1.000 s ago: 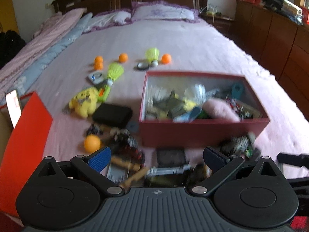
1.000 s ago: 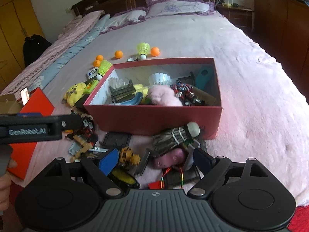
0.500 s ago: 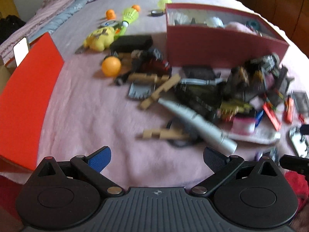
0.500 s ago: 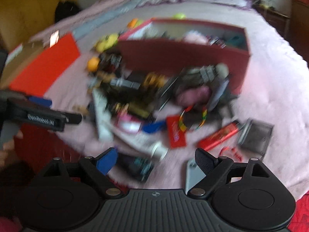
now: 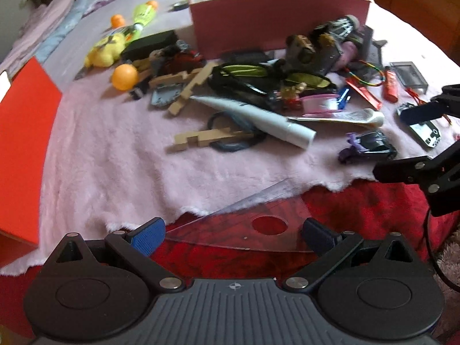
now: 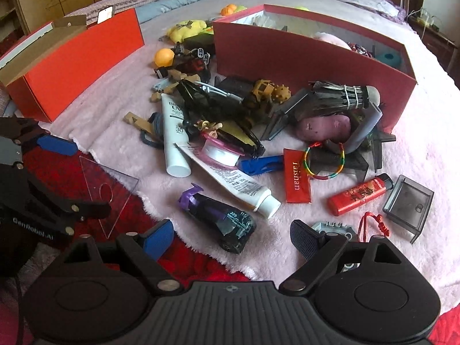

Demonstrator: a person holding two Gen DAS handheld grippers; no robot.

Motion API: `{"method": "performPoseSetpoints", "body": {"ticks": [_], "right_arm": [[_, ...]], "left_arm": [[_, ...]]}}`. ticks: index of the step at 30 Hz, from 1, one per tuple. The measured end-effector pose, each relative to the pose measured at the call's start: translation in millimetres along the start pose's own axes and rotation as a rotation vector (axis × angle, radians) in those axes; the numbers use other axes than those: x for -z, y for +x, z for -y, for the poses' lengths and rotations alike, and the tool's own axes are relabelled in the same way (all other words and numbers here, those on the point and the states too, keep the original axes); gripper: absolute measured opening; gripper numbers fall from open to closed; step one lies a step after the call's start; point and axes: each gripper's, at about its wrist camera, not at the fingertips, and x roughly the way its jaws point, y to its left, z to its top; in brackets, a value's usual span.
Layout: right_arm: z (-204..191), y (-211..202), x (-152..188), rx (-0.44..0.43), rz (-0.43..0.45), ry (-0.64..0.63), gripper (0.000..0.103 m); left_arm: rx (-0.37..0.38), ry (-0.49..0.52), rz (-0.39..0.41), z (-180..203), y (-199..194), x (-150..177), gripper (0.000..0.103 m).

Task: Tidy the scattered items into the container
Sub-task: 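Grasp the clear triangle ruler on the red blanket with the left tool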

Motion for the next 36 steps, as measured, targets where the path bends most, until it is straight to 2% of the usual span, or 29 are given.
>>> {"method": "performPoseSetpoints", "body": {"ticks": [4,9,13,16,19,23,27,31,34,36], "right_arm": [[0,0,1,0.0,0.0,0.002,0.09],[0,2,4,-0.001,-0.006,0.009,0.09],[0,4,5,-0.004,0.001,0.011,0.09],[1,6,6,-0.01,0.0,0.018,0.09],[2,7,7,-0.016,-0.001,0.026,0.09],[5,8,9,-0.021,0.002,0.048,0.09],[6,8,10,-0.024,-0.001,0.059,0.09],[6,8,10,-0.02,0.002,0.065,0.09],[6,8,10,-0.015,0.003,0.065,0.09],[6,7,10,-0.012,0.004,0.067,0.09]], "left_arm": [[0.014,0.001,0.011,1,7,0,0.103],[0.058,-0.055,0.014,-4,9,0,0.103],[0.119,-0.054,0.011,-5,5,3,0.103],[0.138,0.051,0.009,2,3,5,0.103],[0.099,0.198,0.007,15,4,7,0.103],[0.092,0.385,0.032,29,7,9,0.103],[0.165,0.51,0.004,27,15,-3,0.103],[0.265,0.497,-0.067,17,29,-15,0.103],[0.281,0.497,-0.066,17,27,-13,0.103],[0.283,0.495,-0.052,18,24,-6,0.098]]}}
